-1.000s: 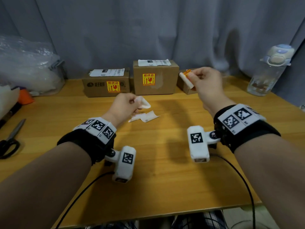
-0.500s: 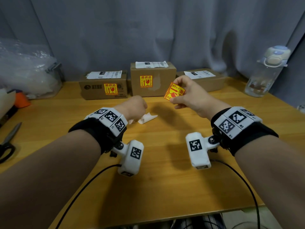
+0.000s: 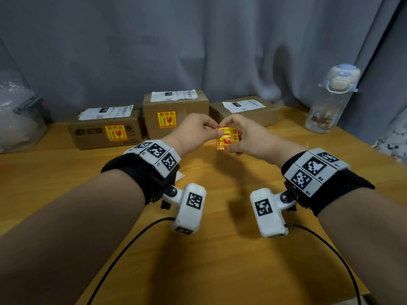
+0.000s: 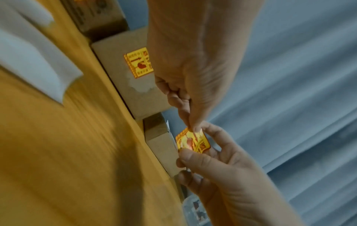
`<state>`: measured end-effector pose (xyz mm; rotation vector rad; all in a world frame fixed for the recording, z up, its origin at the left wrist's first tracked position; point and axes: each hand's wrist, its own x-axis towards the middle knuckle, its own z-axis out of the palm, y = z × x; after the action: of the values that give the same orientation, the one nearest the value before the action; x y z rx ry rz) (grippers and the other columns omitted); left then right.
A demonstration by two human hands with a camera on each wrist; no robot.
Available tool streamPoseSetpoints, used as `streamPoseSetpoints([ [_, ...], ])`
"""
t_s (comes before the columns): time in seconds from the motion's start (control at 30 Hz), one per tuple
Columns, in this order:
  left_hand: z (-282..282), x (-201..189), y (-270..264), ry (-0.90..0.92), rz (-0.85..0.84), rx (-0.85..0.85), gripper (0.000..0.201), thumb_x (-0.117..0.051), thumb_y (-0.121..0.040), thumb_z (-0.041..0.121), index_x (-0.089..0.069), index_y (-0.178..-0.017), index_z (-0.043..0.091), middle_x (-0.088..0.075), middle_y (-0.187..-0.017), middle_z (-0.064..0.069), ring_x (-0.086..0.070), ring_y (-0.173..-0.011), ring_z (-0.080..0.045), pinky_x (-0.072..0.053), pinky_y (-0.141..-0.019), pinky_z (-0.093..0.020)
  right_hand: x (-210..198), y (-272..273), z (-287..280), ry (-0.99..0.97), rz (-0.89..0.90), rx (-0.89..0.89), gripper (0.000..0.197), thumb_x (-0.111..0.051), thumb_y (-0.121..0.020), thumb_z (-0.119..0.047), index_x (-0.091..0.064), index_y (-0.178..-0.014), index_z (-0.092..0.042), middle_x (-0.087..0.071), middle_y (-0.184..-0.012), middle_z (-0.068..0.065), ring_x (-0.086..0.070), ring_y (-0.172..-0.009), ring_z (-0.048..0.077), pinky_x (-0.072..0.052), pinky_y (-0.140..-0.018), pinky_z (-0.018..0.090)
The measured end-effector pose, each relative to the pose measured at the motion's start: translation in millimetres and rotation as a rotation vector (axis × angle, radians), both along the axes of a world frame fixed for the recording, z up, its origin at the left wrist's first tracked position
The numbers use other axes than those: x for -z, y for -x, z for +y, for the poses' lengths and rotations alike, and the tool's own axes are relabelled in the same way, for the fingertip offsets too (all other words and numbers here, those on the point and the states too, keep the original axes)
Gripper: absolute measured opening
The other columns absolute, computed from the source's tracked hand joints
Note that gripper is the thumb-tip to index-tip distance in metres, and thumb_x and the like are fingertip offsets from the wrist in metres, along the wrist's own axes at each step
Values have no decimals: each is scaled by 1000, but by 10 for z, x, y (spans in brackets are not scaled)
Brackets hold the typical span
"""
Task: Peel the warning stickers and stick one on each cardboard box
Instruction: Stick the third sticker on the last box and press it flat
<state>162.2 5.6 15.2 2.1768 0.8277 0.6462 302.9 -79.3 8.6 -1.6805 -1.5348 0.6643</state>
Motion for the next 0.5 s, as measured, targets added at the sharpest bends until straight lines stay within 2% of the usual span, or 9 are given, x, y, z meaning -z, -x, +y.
streamPoseSetpoints([
  [0.1, 29, 54, -189, 86, -111, 9, 21, -63, -87, 16, -66, -104, 4, -65, -93, -10, -56, -81, -12, -43, -65, -6, 50, -265, 6, -81, 277, 128, 81, -69, -75, 8, -30, -137, -26, -63, -79, 6, -60, -69, 18, -53, -62, 28],
  [0.13, 32, 73, -253, 125, -169, 3, 18, -63, -87, 14, -66, -101, 4, -65, -92, -9, -57, -79, -10, -43, -64, -4, 60, -367, 18, -111, 378, 170, 76, -69, -76, 7, -33, -136, -22, -62, -74, 4, -59, -66, 17, -52, -61, 27],
  [0.2, 34, 109, -391, 223, -302, 15, 10, -63, -87, 9, -65, -96, 5, -65, -91, -10, -60, -77, -10, -47, -70, -7, 56, -534, 51, -98, 468, 210, 48, -71, -78, -1, -52, -121, -11, -63, -75, 1, -58, -67, 14, -50, -63, 26],
  [0.27, 44, 160, -545, 298, -376, 49, 8, -63, -86, 6, -63, -94, 5, -65, -89, -11, -61, -78, -13, -50, -70, -12, 45, -621, 80, -52, 433, 190, 18, -71, -81, -13, -66, -97, -10, -67, -78, 2, -60, -70, 12, -50, -66, 24],
  [0.33, 69, 221, -711, 326, -362, 37, 16, -64, -85, 7, -62, -101, 3, -66, -85, -9, -62, -76, -13, -50, -75, -17, 51, -699, 151, -67, 408, 226, 9, -70, -82, -14, -67, -86, -7, -68, -77, 5, -62, -67, 10, -50, -66, 22],
  [0.4, 134, 284, -868, 309, -290, -56, 31, -65, -85, 14, -57, -112, 2, -66, -81, -4, -62, -78, -15, -49, -83, -27, 102, -885, 305, -121, 339, 333, 6, -69, -83, -13, -67, -84, -7, -65, -76, 6, -61, -60, 3, -49, -62, 13],
  [0.43, 186, 310, -935, 270, -231, -126, 40, -66, -85, 20, -53, -118, 3, -64, -83, -2, -61, -83, -16, -48, -86, -29, 130, -998, 368, -136, 291, 385, 8, -69, -83, -20, -67, -85, -13, -65, -81, 6, -63, -65, 3, -50, -66, 11],
  [0.47, 239, 329, -991, 219, -167, -189, 48, -67, -84, 26, -49, -124, 6, -62, -92, -3, -60, -92, -17, -46, -89, -29, 179, -1143, 447, -126, 207, 446, 16, -70, -79, -34, -67, -84, -19, -65, -92, 8, -65, -78, 9, -52, -79, 16],
  [0.5, 290, 344, -1045, 175, -114, -226, 56, -67, -83, 32, -44, -129, 9, -58, -106, -6, -57, -102, -20, -44, -95, -30, 224, -1284, 514, -93, 115, 515, 28, -69, -74, -48, -68, -88, -24, -62, -108, 9, -63, -96, 20, -50, -94, 29],
])
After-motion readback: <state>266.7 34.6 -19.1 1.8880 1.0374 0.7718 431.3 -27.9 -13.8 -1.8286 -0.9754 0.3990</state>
